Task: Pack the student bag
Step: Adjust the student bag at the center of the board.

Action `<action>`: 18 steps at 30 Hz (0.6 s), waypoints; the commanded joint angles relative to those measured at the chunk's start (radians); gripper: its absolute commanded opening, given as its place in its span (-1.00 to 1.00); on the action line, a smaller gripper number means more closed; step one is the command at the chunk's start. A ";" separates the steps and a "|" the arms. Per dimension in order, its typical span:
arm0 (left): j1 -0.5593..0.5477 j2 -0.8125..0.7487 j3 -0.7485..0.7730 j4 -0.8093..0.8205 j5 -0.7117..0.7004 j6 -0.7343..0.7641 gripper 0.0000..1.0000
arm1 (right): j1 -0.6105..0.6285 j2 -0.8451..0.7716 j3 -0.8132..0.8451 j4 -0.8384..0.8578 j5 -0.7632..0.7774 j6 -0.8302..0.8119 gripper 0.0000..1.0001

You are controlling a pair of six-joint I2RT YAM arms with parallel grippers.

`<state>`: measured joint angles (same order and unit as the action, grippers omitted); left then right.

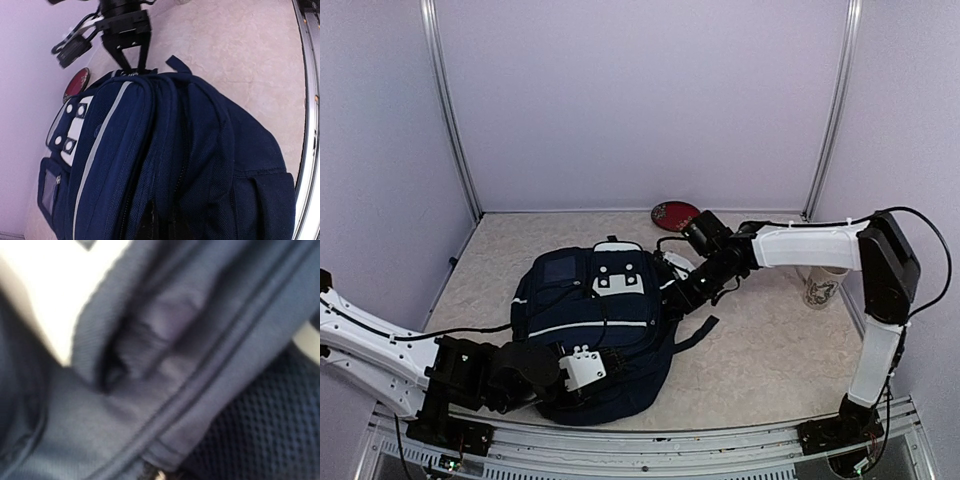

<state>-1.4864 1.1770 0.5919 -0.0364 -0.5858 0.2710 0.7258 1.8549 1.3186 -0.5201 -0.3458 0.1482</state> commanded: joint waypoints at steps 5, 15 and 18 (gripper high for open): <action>0.086 -0.127 -0.046 0.101 0.118 0.078 -1.00 | -0.058 -0.328 -0.346 0.171 0.239 0.257 -1.00; -0.048 -0.237 -0.038 0.201 0.189 0.125 0.98 | 0.242 -0.247 -0.351 0.330 0.196 0.432 -1.00; -0.058 -0.220 -0.026 0.167 0.231 0.085 0.98 | 0.285 -0.159 -0.293 0.359 0.168 0.421 -1.00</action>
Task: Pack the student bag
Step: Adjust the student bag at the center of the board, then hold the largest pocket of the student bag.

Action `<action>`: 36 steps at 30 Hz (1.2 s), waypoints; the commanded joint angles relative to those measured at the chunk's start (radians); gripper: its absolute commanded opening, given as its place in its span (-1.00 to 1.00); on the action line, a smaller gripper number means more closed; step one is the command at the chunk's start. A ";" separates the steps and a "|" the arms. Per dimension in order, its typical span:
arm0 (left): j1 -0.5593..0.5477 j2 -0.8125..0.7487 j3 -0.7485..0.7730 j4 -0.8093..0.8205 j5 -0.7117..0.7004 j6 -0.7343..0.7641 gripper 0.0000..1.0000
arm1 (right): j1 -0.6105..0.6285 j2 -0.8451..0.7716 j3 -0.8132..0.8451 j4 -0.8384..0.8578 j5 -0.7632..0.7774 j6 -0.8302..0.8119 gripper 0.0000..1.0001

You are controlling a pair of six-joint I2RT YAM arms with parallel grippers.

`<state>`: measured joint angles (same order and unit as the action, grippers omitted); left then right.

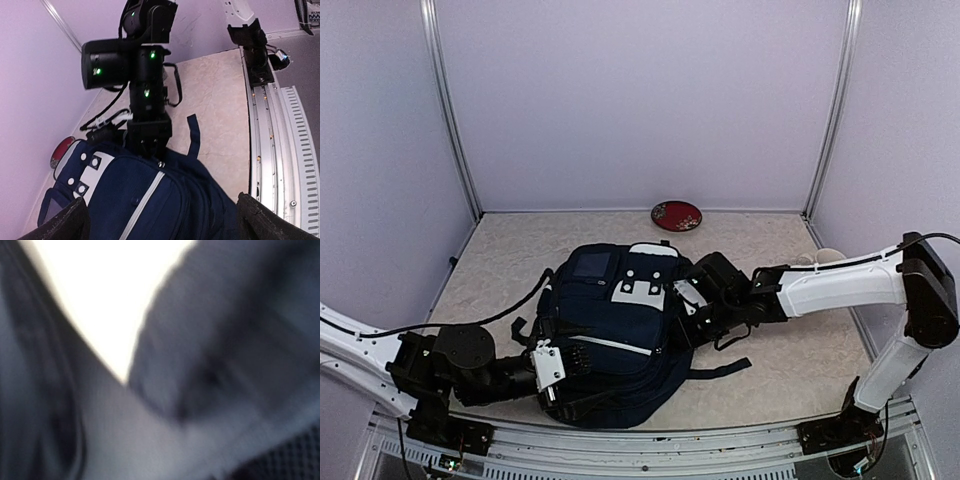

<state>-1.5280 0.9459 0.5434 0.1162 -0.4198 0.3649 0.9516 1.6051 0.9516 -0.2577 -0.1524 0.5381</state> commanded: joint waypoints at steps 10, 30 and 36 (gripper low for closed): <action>-0.043 0.106 0.035 -0.111 0.025 -0.217 0.77 | 0.105 0.229 0.169 0.192 -0.168 0.016 -1.00; 0.086 0.477 0.133 -0.333 -0.298 -0.366 -0.27 | 0.038 0.096 0.119 0.068 -0.098 -0.011 -1.00; 0.090 0.472 0.129 -0.339 -0.254 -0.344 -1.00 | -0.072 0.049 0.122 -0.065 -0.049 -0.055 -1.00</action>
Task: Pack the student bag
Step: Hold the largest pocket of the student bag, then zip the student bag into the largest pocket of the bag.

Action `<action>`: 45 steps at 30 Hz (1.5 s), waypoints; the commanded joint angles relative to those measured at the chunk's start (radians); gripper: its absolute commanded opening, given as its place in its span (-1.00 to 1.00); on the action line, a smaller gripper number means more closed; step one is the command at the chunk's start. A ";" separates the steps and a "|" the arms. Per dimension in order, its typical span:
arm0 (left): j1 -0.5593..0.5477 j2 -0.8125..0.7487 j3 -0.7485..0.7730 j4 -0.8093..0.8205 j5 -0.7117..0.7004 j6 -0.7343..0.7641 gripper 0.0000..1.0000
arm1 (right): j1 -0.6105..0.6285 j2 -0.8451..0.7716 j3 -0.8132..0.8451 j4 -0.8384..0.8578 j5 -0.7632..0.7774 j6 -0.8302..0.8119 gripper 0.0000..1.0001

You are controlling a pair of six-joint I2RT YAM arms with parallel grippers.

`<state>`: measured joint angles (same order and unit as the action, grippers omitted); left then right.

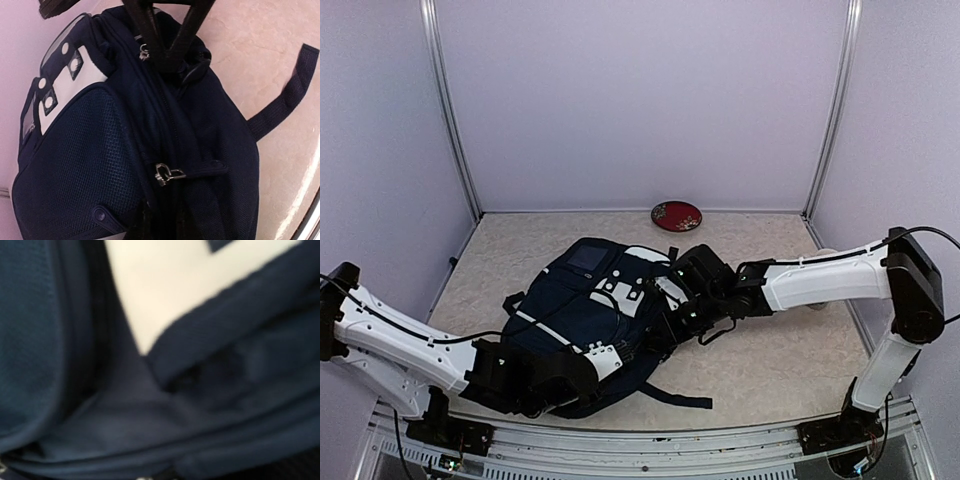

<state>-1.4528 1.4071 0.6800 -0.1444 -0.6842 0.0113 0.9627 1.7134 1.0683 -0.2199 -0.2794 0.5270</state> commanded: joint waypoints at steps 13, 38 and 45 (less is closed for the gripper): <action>0.001 -0.060 -0.017 -0.087 0.115 0.047 -1.00 | -0.270 0.047 0.187 -0.344 0.434 -0.218 -1.00; 0.020 0.071 0.144 0.091 0.272 0.068 0.26 | -0.283 -0.264 -0.068 0.036 -0.153 -0.155 0.52; 0.094 -0.084 0.188 0.137 0.351 0.050 0.98 | -0.362 -0.459 -0.230 0.085 -0.035 -0.093 0.87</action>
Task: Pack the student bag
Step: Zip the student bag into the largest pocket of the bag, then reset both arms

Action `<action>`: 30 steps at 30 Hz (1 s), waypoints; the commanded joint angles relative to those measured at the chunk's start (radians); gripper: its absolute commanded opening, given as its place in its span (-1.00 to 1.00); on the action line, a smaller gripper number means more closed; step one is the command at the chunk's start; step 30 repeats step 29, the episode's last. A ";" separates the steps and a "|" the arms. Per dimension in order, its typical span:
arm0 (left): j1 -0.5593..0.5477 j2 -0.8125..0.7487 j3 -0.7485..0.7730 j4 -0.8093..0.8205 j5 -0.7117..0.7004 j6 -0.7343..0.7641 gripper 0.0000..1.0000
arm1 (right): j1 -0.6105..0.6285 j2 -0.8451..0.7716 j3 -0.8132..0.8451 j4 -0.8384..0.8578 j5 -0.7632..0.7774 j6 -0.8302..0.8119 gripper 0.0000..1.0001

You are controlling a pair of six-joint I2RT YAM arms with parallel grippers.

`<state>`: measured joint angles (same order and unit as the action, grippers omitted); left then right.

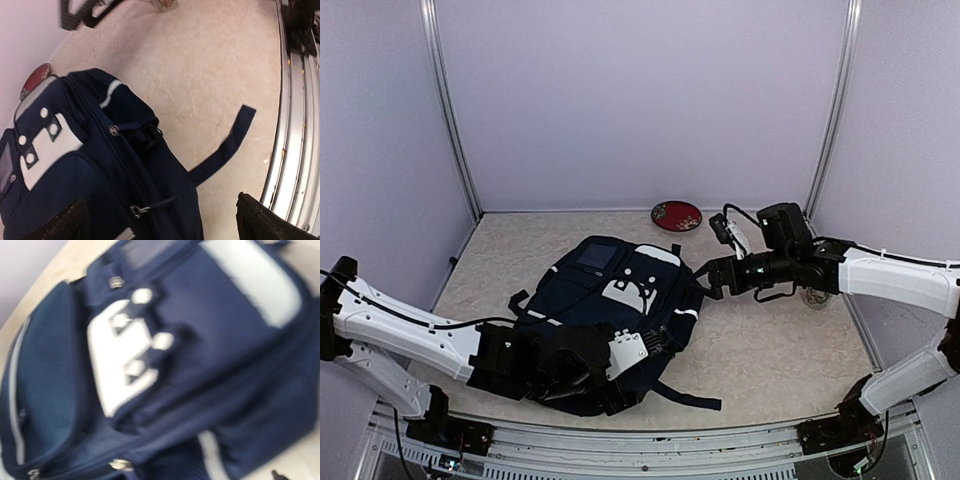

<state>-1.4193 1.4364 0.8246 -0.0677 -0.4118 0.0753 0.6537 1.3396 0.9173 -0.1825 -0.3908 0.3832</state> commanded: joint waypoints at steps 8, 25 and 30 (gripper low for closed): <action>0.592 -0.340 0.003 0.031 0.090 -0.209 0.98 | -0.317 -0.207 -0.264 0.167 0.224 0.110 0.98; 1.017 -0.502 -0.345 0.351 -0.223 -0.383 0.98 | -0.390 -0.257 -0.437 0.213 0.375 0.133 0.99; 1.017 -0.520 -0.353 0.349 -0.236 -0.386 0.98 | -0.391 -0.276 -0.453 0.247 0.350 0.147 0.97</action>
